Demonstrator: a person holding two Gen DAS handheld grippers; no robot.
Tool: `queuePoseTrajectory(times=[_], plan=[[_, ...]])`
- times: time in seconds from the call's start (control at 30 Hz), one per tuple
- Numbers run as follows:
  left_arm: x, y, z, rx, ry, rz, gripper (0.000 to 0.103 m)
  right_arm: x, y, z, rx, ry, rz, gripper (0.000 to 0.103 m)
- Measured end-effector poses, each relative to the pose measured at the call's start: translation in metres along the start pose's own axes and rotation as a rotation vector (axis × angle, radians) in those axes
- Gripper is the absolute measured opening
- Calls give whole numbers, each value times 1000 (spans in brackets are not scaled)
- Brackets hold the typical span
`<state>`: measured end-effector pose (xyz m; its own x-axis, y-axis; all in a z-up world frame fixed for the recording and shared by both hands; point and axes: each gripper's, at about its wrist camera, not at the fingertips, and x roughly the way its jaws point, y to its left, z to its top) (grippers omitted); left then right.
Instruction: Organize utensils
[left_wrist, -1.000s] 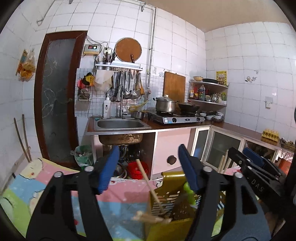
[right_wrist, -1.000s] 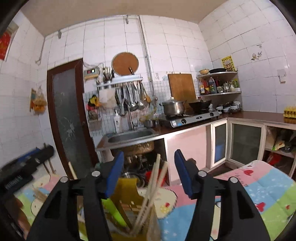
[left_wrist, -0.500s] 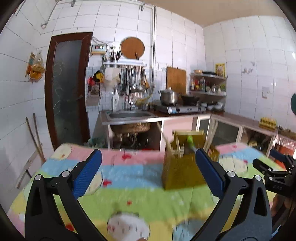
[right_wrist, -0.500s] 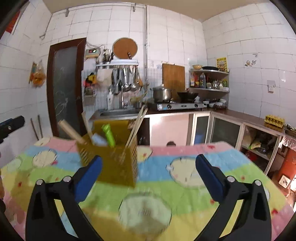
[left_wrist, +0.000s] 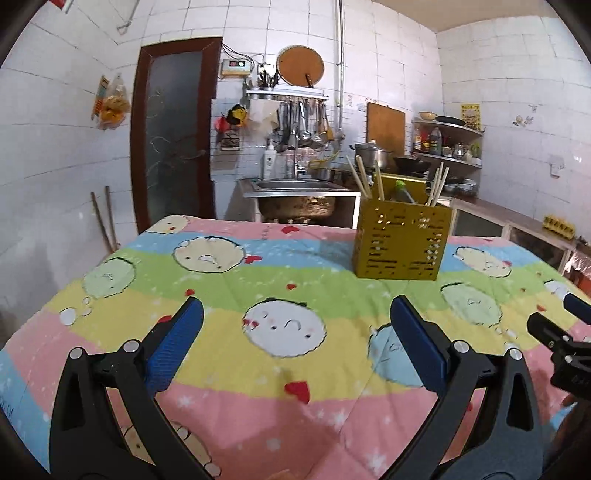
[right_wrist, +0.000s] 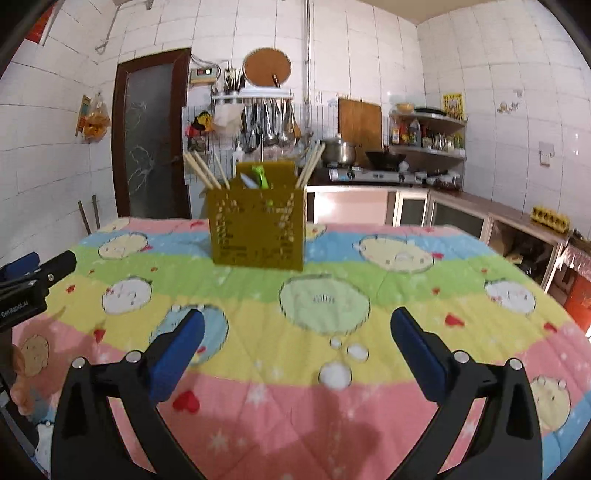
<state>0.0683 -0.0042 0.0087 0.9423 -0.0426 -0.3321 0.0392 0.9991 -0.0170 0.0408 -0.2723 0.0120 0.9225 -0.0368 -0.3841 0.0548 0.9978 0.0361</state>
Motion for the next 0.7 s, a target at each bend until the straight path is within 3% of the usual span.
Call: queuePoseTrajectory(times=[0.17,0.33,0.53,0.7], plan=[[-8,-5,-9,23,-29,11,98,-10,-4,-4,23,-49,-12,99],[-3,-8,-9,30,5,-19,98,-13,-3,-5,22,-66,-15,99],[-15,-19,-11,75,-58,9,98,-14,-11,-5,64,-71,-48,99],[-16,-21,-11,82,-61,12,98,-15,-15,-5,82,-78,-80,99]])
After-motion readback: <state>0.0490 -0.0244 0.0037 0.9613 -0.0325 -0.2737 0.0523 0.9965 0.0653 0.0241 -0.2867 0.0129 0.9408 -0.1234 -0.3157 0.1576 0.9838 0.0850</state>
